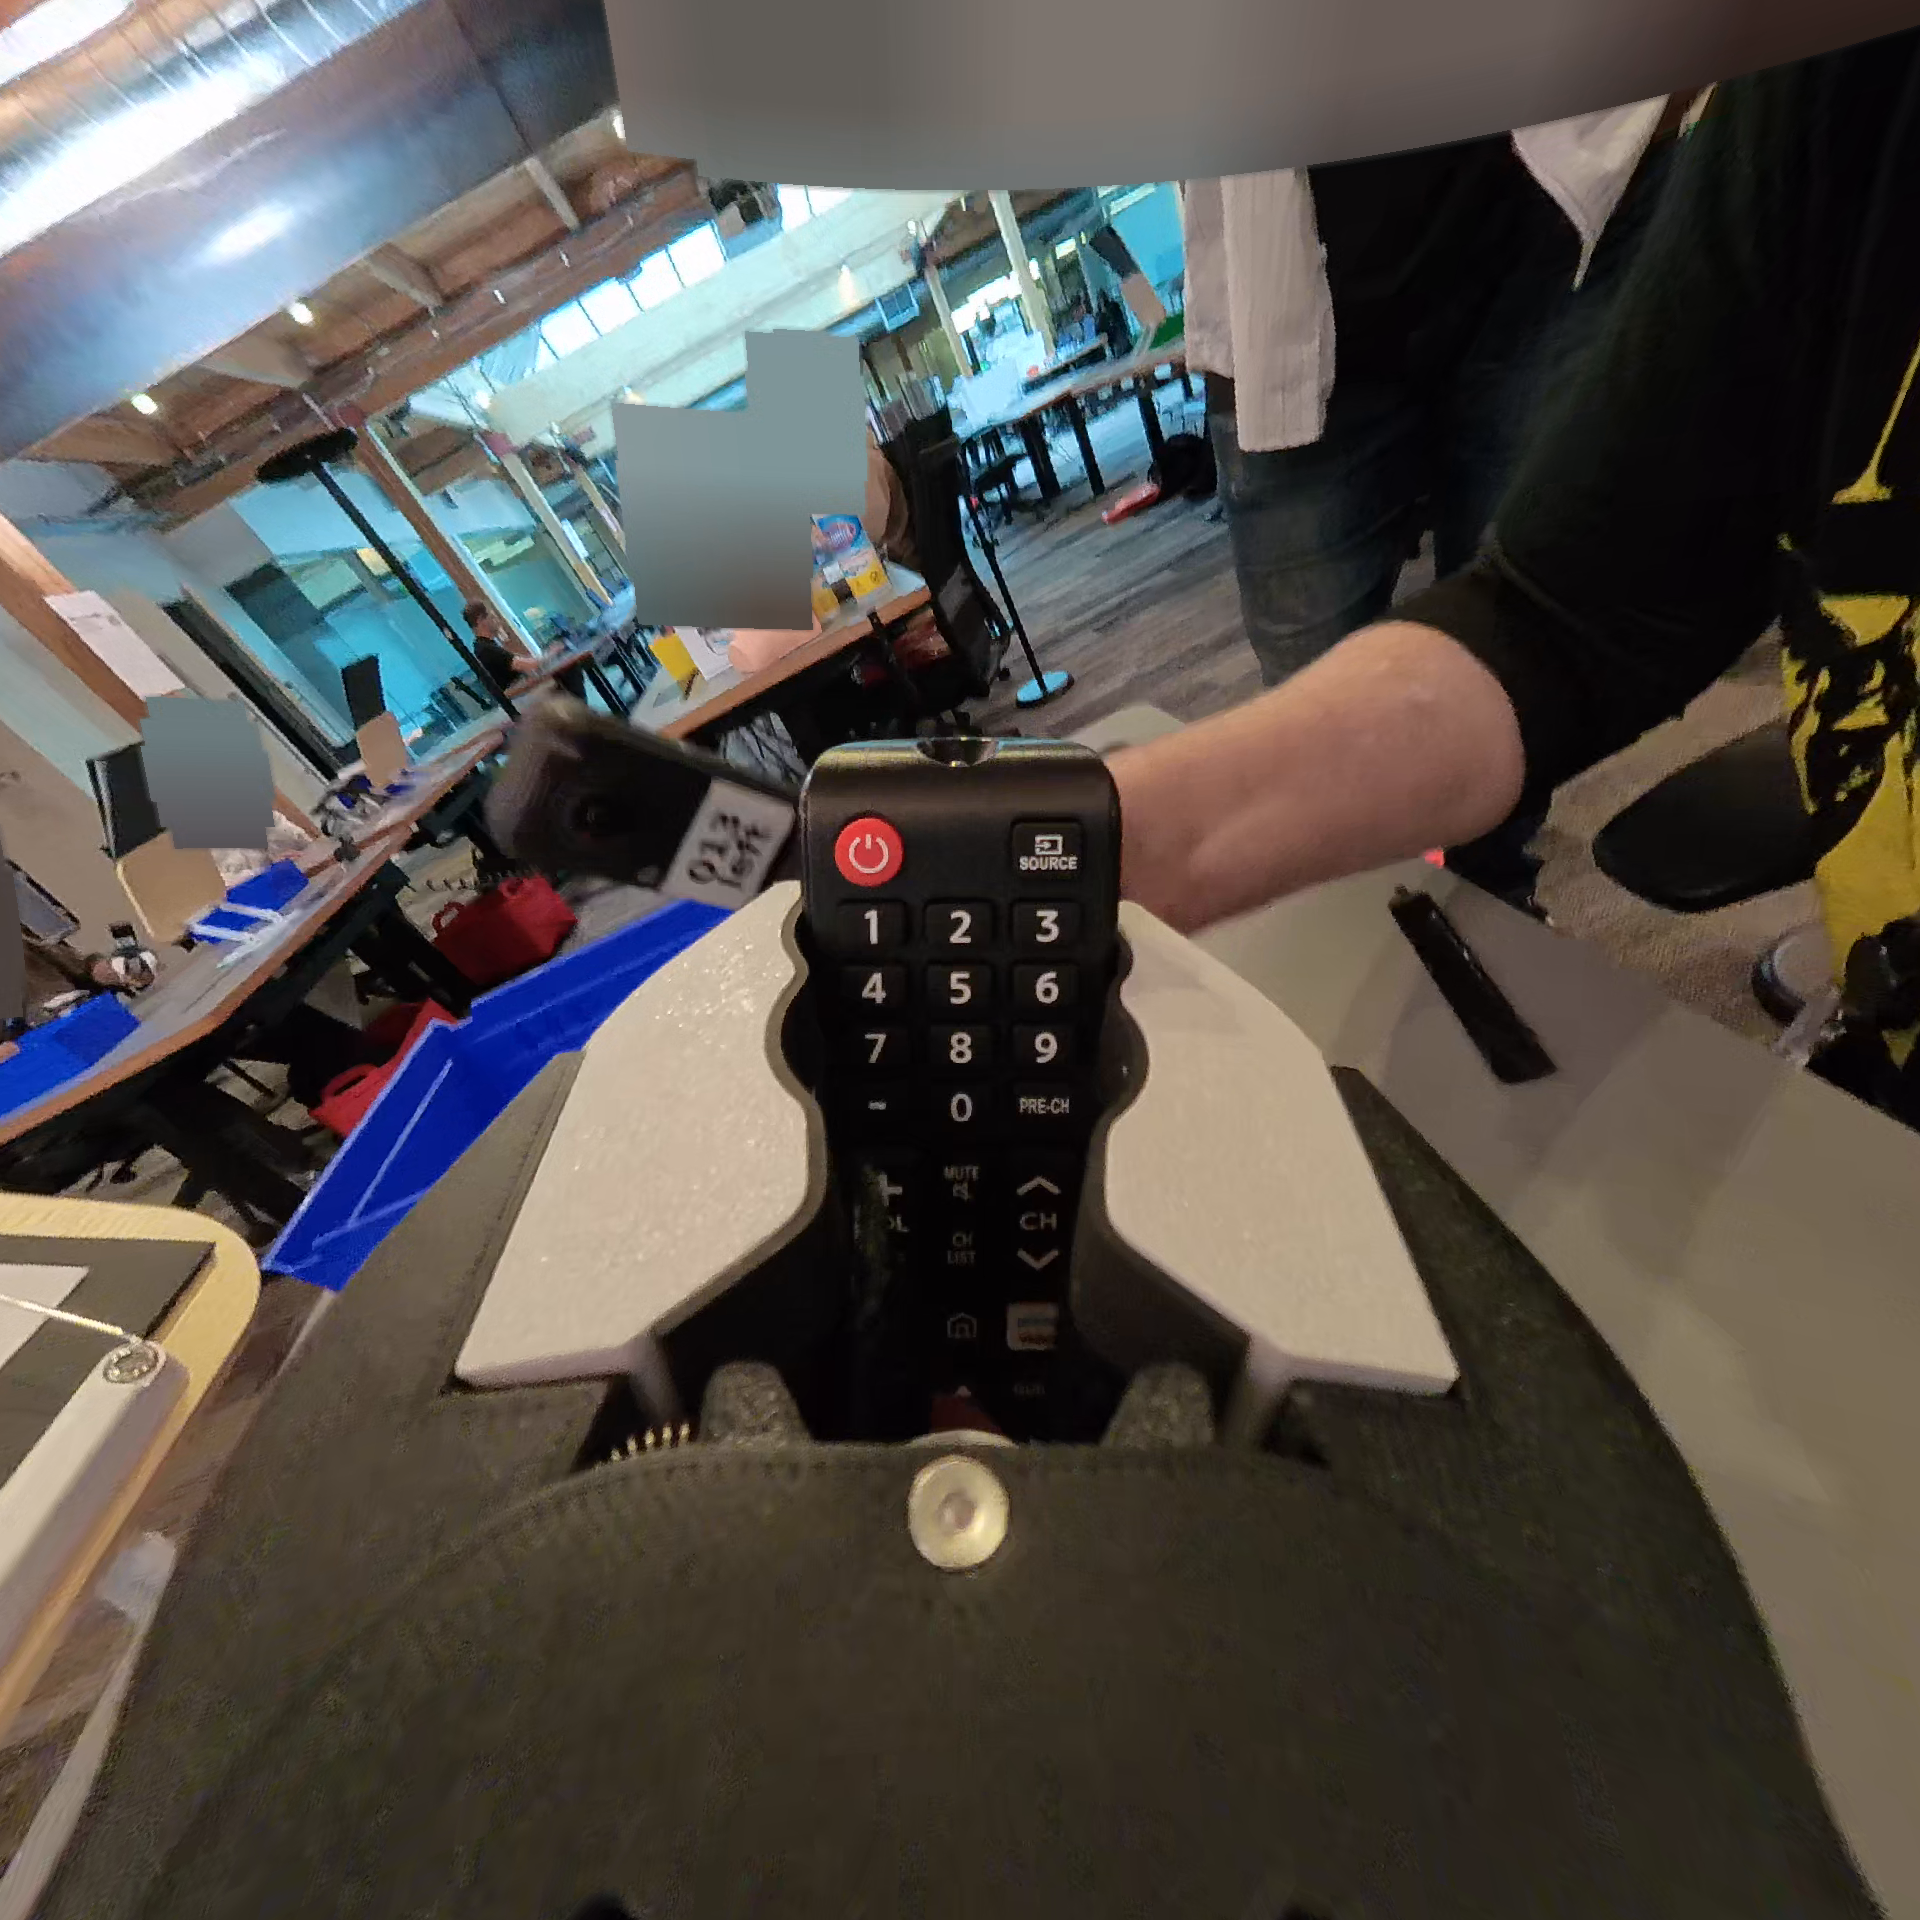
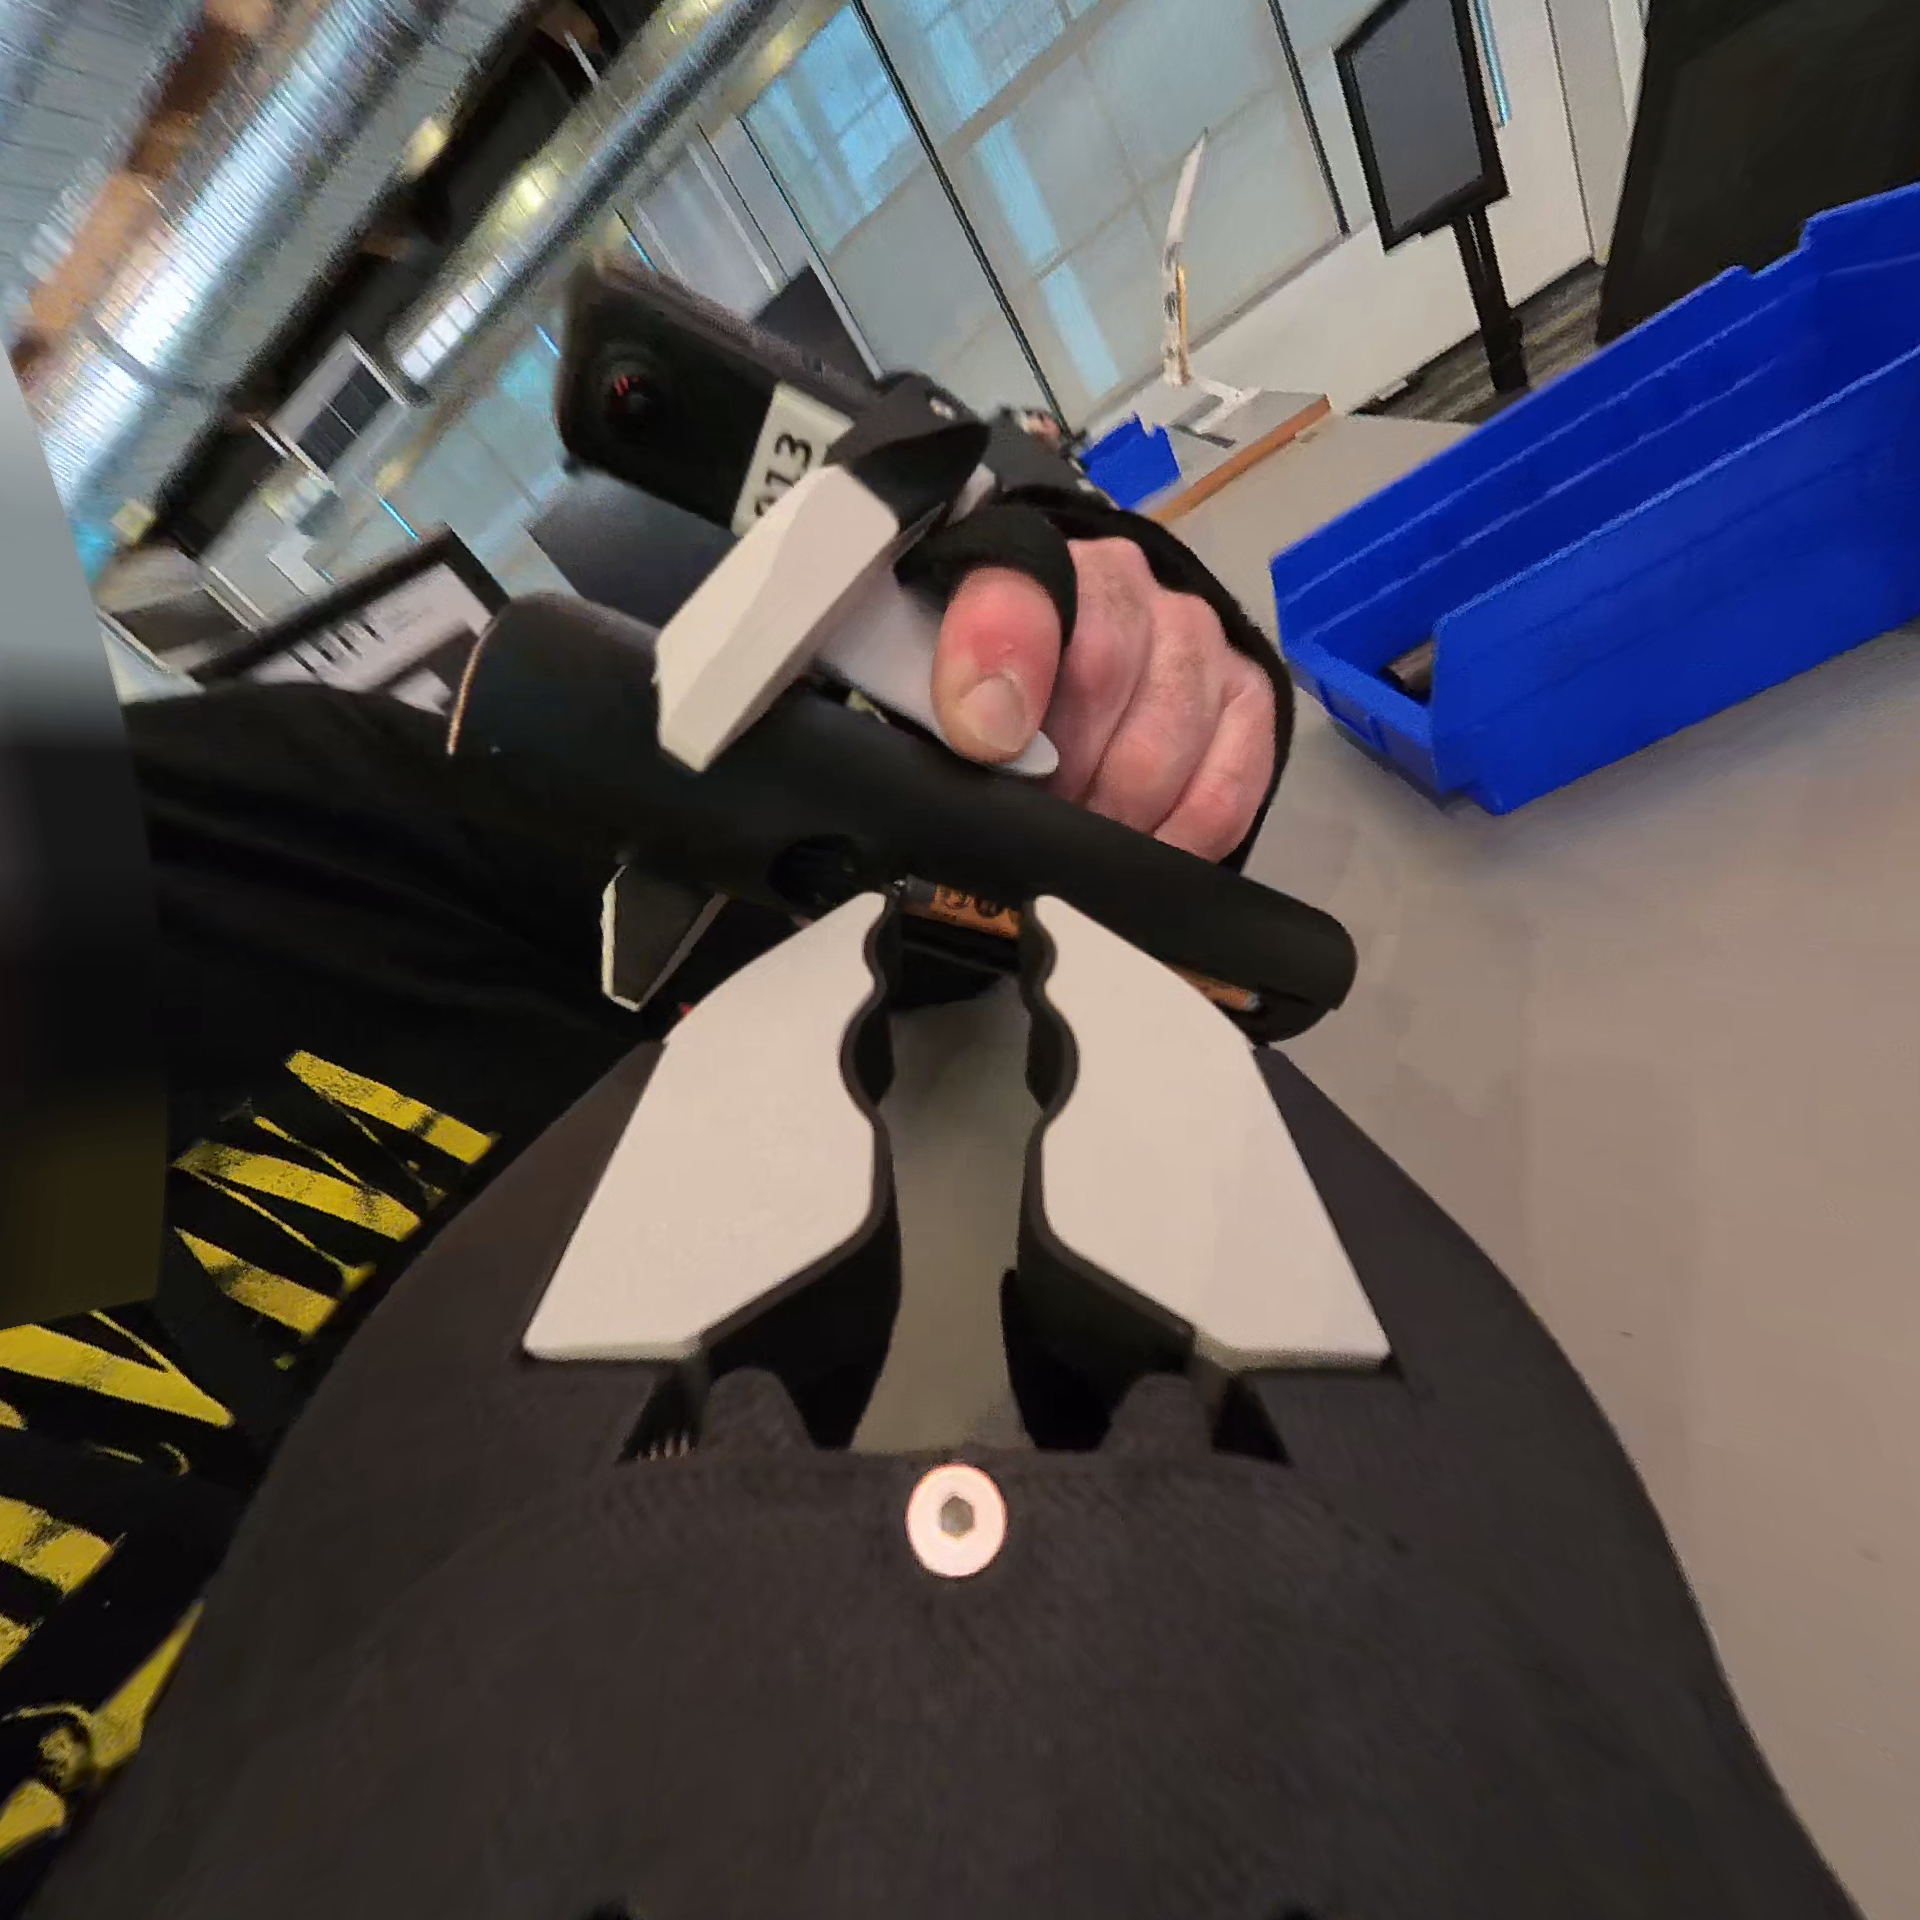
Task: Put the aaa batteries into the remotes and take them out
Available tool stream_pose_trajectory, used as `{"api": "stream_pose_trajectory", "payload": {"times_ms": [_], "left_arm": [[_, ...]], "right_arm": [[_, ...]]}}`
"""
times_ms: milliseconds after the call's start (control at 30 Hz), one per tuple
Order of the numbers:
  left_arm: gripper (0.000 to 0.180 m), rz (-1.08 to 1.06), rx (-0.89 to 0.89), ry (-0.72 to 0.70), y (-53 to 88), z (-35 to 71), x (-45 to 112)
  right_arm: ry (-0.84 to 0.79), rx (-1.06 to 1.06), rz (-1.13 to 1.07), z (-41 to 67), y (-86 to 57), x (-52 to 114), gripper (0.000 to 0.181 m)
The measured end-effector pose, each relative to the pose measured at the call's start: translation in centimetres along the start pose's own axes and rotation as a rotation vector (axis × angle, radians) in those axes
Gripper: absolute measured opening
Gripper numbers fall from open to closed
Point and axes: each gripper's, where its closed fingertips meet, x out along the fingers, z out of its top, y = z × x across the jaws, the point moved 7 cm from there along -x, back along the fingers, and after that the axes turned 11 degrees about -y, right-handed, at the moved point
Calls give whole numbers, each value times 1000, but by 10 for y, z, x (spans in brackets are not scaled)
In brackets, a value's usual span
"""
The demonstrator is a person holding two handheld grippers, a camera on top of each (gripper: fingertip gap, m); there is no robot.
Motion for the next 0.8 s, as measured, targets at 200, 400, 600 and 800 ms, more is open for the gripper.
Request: {"api": "stream_pose_trajectory", "payload": {"times_ms": [200, 400, 600, 800], "left_arm": [[49, 22, -47, -10, 5, -8, -6], [51, 13, -117, -66, 11, -15, -11], [51, 62, -112, -19, 25, -21, -25], [51, 64, -113, -5, 27, -16, -28]], "right_arm": [[112, -23, -125, -2, -9, -16, 3], [151, -18, -213, -24, -25, -30, 6], [219, 24, -368, -57, -58, -59, 9], [297, 104, -302, -55, -82, -49, 2]]}}
